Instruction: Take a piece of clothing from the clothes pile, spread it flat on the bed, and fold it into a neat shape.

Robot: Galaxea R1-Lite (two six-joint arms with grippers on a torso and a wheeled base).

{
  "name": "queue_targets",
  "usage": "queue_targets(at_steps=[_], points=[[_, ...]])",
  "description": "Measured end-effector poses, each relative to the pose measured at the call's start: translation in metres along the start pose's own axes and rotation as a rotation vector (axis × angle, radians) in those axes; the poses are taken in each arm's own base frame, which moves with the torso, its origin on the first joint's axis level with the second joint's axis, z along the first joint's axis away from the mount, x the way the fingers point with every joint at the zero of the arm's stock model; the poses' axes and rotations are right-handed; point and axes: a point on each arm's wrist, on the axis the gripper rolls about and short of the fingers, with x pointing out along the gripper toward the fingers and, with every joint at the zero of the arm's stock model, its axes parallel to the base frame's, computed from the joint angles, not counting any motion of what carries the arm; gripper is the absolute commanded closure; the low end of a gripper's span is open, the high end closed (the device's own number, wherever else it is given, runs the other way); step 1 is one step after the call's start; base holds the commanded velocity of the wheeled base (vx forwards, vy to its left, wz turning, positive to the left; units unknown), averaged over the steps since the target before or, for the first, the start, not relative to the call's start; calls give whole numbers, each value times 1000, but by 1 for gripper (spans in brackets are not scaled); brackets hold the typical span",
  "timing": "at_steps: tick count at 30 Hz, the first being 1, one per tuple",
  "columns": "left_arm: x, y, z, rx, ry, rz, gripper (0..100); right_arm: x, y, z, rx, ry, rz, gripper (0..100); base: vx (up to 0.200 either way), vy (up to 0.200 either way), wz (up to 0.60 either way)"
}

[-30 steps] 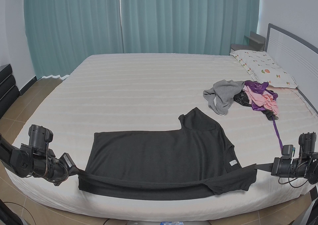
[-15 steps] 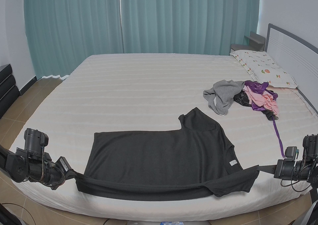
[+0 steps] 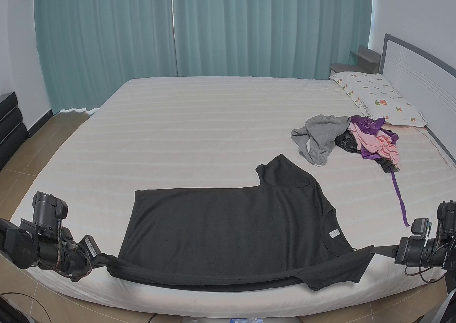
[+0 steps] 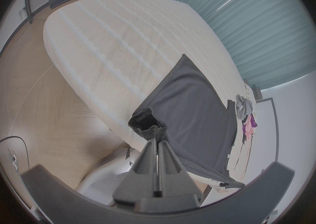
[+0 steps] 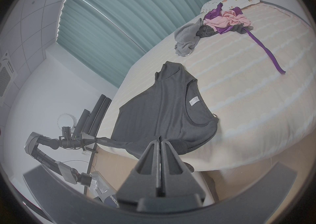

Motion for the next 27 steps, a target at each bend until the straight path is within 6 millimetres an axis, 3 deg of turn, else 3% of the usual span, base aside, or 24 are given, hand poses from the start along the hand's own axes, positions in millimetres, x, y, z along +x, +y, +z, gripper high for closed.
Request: queue_targets(at_steps=[12,27], points=[[-1,-5,4,11,-18,-19,100,7,-2,9,-8,-2,1,100,0,0,0],[31,-29,37,-3,-21,-12,100,52,-15,44,-22,20,-24,100,0,0,0]])
